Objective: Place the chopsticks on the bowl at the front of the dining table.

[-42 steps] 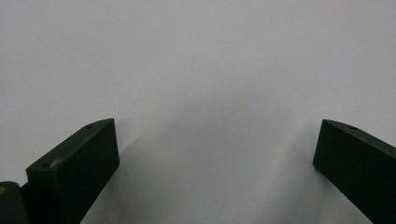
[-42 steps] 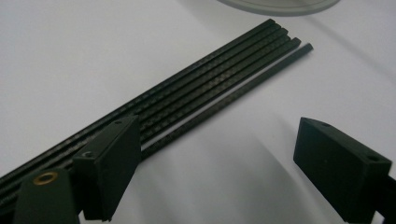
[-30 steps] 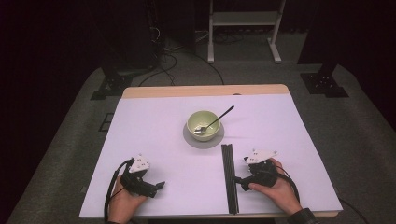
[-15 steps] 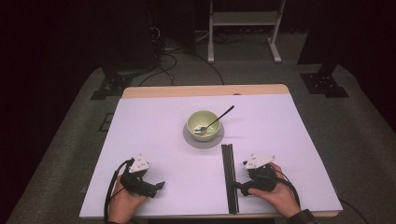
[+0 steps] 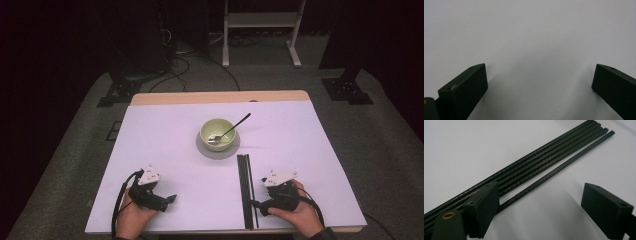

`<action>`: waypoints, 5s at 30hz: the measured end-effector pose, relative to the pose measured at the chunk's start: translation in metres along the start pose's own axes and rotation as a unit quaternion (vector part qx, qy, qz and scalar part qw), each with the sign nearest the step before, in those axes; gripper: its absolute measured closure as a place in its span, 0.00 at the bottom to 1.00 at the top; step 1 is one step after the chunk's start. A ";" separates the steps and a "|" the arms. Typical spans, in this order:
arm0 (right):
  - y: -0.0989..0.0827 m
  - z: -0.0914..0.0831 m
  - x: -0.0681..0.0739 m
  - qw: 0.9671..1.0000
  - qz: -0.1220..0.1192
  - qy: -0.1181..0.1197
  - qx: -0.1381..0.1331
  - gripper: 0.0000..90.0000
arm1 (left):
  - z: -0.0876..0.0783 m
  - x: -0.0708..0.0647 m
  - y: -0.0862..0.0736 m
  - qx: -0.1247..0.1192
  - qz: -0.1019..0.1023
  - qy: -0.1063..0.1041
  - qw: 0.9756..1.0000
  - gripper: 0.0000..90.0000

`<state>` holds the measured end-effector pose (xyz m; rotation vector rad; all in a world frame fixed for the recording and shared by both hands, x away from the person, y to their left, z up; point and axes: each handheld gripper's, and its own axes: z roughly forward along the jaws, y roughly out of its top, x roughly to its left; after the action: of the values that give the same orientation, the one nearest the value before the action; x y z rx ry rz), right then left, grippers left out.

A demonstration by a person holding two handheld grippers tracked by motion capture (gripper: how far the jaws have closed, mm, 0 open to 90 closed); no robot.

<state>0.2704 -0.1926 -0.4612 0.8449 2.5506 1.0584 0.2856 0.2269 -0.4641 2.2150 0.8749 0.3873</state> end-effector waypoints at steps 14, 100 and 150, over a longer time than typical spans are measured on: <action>-0.010 -0.012 0.016 1.000 0.004 0.010 -0.002 0.15 | 0.000 0.000 0.000 0.000 0.000 0.000 1.000 0.00; -0.056 -0.060 -0.024 0.996 0.064 -0.064 0.021 0.15 | 0.000 0.000 0.000 0.000 0.000 0.000 1.000 0.00; -0.070 -0.076 -0.081 0.988 0.111 -0.101 0.014 0.30 | 0.000 0.000 0.000 0.000 0.000 0.000 1.000 0.00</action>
<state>0.2732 -0.3239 -0.4569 1.2029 2.3477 0.9426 0.2856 0.2270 -0.4642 2.2149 0.8747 0.3871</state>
